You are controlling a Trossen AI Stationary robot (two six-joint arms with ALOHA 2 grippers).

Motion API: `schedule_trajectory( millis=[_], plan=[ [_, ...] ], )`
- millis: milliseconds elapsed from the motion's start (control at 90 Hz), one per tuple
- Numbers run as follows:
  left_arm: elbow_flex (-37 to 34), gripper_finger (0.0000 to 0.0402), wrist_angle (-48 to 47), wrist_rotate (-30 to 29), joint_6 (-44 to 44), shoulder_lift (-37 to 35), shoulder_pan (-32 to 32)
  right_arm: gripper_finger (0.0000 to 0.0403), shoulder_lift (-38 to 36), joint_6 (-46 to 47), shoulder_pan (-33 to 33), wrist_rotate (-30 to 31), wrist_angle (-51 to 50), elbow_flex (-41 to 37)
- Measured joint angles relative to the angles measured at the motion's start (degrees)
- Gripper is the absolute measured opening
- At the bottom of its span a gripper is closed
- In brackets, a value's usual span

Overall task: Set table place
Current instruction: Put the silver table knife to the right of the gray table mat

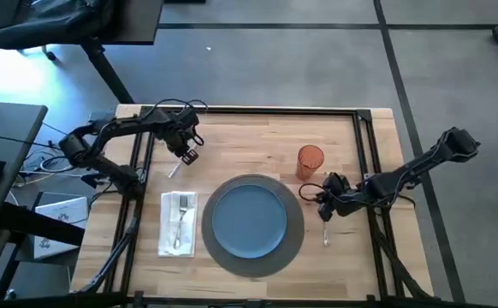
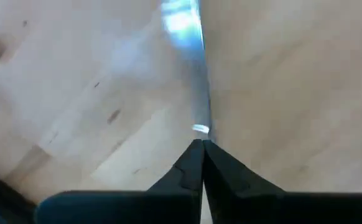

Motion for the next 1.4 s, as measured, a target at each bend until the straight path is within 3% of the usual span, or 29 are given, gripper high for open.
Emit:
schedule_trajectory(
  millis=[344, 556, 800, 1033, 1200, 1400],
  plan=[
    [0.09, 0.0006, -0.18, 0.16, -6.28, -0.72, -1.1, 0.0083, 0.0, 0.0, 0.0, 0.81, 0.0, 0.0],
    [-0.45, 0.0072, 0.59, 0.05, -13.53, -0.73, -1.68, 0.0083, 0.0, 0.0, 0.0, 0.83, 0.0, 0.0],
    [-7.31, 0.0139, 7.3, -1.48, -22.05, -0.74, -4.1, 0.0083, 0.0, -2.15, 0.0, 0.96, -0.02, 0.0],
    [-11.01, 0.0138, 14.66, -5.33, -28.65, -0.88, -7.14, 0.0083, 0.0, -4.76, 0.0, 0.96, -0.04, 0.0],
    [-11.11, 0.0134, 14.78, -10.01, -32.05, -0.87, -9.36, 0.0083, 0.0, -4.68, 0.0, 1.01, -0.35, -0.15],
    [-11.15, 0.0118, 15.08, -11.51, -32.44, -0.83, -10.52, 0.0083, 0.0, -4.57, 0.0, 1.6, -0.42, -0.15]
  ],
)
